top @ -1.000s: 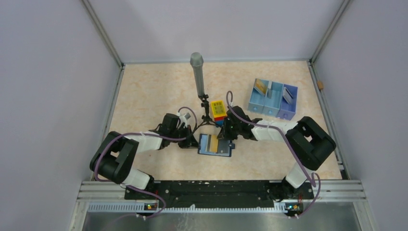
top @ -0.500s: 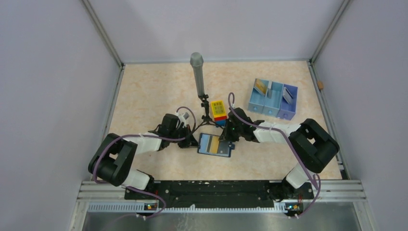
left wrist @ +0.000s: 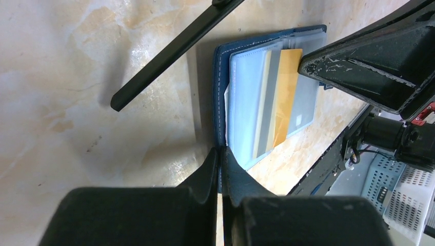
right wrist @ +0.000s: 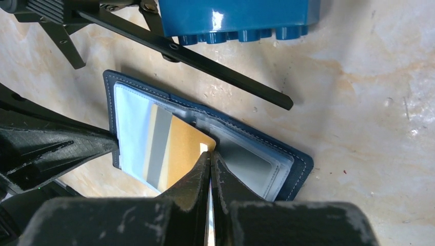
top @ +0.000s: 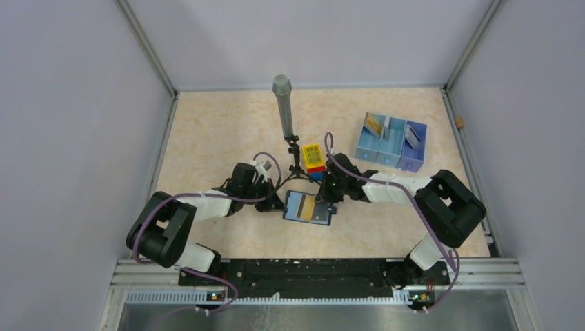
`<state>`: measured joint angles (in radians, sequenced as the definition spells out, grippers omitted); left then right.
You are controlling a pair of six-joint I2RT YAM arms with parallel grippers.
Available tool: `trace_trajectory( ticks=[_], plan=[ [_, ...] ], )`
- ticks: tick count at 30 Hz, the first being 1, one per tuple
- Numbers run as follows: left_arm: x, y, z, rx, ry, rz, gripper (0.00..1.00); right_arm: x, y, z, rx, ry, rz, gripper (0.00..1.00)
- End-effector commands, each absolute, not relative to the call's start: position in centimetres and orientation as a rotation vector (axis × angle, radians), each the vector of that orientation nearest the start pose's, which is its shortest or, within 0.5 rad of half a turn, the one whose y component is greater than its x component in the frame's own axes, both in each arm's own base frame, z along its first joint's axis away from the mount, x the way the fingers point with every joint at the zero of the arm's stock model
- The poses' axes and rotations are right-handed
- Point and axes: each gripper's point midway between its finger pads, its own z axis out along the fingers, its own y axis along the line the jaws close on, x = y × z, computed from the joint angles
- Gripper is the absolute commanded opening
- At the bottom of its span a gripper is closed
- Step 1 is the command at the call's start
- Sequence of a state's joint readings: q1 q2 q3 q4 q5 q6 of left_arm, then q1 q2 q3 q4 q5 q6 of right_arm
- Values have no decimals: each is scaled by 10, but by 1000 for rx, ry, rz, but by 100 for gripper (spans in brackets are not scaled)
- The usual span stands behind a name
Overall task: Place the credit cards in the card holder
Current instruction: Insert the credit card into the card holder.
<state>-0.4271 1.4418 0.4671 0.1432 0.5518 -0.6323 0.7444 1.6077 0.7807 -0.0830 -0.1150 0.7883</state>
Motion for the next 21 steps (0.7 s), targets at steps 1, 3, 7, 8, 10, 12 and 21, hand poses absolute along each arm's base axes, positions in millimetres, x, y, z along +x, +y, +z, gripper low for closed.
trace_trajectory(
  ticks=[1, 3, 7, 8, 10, 12, 21],
  plan=[
    [223, -226, 37, 83, 2500, -1134, 0, 214, 265, -8, -90, 2795, 538, 0],
    [224, -226, 38, 91, 2493, -1136, 0, 215, 271, -7, -109, 2796, 535, 0],
    [224, -227, 40, 104, 2486, -1143, 0, 216, 276, -7, -120, 2791, 540, 0],
    [224, -227, 40, 105, 2485, -1144, 0, 216, 277, -7, -117, 2789, 543, 0],
    [224, -227, 41, 106, 2485, -1146, 0, 216, 280, -5, -107, 2783, 552, 0],
    [224, -227, 40, 102, 2488, -1145, 0, 216, 283, -4, -86, 2772, 578, 0],
    [225, -226, 37, 53, 2501, -1129, 0, 210, 282, 14, 24, 2736, 656, 2]
  ],
)
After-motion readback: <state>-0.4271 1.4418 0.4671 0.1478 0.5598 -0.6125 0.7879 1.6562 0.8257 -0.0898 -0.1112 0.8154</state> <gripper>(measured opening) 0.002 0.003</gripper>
